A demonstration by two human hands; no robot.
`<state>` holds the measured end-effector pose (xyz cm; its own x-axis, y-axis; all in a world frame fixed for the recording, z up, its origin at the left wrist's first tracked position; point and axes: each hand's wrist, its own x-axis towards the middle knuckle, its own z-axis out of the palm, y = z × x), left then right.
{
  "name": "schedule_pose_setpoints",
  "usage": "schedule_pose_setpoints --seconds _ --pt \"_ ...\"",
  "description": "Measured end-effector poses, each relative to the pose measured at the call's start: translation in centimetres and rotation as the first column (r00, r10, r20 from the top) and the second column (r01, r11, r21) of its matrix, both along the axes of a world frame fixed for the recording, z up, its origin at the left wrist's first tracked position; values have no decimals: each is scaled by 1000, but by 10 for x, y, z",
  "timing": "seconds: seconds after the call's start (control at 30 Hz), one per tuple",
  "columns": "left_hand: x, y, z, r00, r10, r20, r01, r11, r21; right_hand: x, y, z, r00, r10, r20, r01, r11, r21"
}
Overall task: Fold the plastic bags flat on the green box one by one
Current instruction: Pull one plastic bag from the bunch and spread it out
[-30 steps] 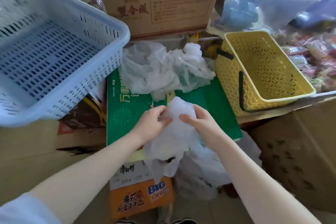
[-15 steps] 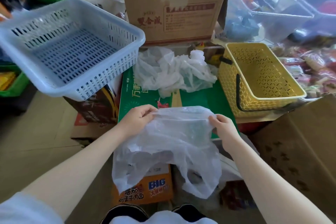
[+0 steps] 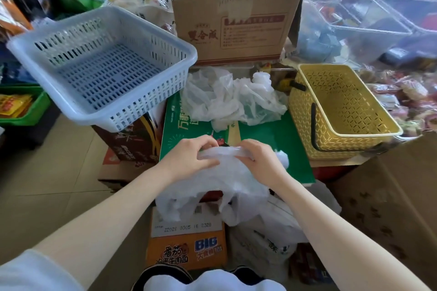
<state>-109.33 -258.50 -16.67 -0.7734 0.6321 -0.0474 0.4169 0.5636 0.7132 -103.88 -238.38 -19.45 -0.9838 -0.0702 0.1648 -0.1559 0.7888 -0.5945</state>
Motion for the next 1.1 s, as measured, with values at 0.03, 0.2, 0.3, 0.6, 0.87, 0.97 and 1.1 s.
schedule_pose_setpoints --seconds 0.03,0.2,0.3,0.6,0.87,0.97,1.1 --pt "-3 -5 -4 999 30 22 -29 998 -57 2 4 0 998 -67 10 67 995 -80" --pt "-12 -32 -28 981 146 126 -137 987 -78 12 23 -7 949 -270 160 300 931 -208" --pt "-12 -31 -21 978 164 131 -171 984 45 17 29 -6 835 24 550 96 977 -189" --pt "-2 -15 8 997 -23 79 0 961 277 7 -12 0 746 229 625 221 800 -557" --pt "-5 -33 0 994 13 110 -34 980 195 2 -17 -8 847 123 517 171 858 -484" --pt "-5 -37 -1 991 62 115 -87 972 220 8 -12 -7 723 362 588 50 822 -568" --pt "-5 -37 -3 991 86 106 -107 971 214 10 -30 -12 771 282 572 -38 916 -400"
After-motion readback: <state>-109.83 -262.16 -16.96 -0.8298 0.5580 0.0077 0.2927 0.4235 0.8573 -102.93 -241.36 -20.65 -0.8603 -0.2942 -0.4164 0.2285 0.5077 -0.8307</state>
